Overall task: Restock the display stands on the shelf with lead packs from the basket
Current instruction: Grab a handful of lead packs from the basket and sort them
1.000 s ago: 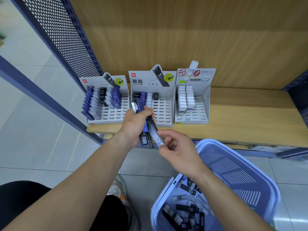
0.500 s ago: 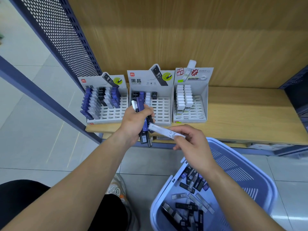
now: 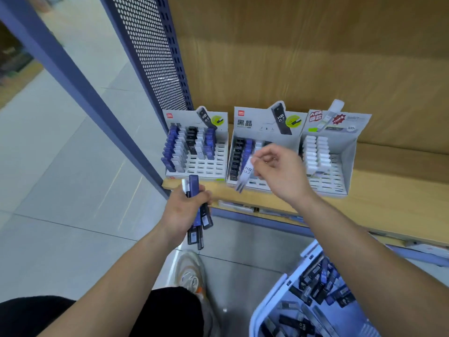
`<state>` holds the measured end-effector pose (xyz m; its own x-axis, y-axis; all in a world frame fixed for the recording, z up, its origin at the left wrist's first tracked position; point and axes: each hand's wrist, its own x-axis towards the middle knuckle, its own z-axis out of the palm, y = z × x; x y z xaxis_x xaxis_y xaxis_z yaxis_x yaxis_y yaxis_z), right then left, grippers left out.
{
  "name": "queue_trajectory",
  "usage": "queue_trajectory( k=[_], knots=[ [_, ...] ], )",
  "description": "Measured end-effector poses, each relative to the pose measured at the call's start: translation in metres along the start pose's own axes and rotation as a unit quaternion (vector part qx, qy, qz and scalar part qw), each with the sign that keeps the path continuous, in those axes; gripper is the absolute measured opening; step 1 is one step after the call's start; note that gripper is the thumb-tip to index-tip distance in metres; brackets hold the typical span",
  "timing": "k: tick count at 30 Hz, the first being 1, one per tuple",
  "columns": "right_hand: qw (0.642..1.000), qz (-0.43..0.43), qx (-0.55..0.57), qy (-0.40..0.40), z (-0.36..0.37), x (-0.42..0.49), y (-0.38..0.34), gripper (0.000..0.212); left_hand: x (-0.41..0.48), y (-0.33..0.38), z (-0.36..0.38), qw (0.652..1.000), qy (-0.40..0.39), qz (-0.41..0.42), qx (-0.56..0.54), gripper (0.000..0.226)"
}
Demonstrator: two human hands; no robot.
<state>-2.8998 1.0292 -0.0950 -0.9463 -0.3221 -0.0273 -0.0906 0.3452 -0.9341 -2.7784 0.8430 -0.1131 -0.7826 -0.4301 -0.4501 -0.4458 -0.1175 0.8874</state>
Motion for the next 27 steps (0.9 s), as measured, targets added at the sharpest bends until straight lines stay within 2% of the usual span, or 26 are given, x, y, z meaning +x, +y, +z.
queue_trajectory(
  k=[6,13,17,27],
  knots=[
    [0.984,-0.096,-0.131,-0.072,0.071,0.066,-0.014,0.003,0.009,-0.009,-0.05,0.997,0.059,0.003,-0.044,0.011],
    [0.957,-0.13,-0.245,-0.086,0.111,0.11,-0.007,0.003,0.016,-0.001,-0.061,0.996,0.062,0.017,-0.068,0.01],
    [0.951,-0.131,-0.258,-0.106,0.115,0.111,0.003,0.005,0.018,0.002,-0.059,0.996,0.051,0.019,-0.075,0.014],
    [0.945,-0.165,-0.268,-0.094,0.124,0.116,0.001,0.002,0.02,0.005,-0.052,0.996,0.052,0.015,-0.068,0.01]
  ],
)
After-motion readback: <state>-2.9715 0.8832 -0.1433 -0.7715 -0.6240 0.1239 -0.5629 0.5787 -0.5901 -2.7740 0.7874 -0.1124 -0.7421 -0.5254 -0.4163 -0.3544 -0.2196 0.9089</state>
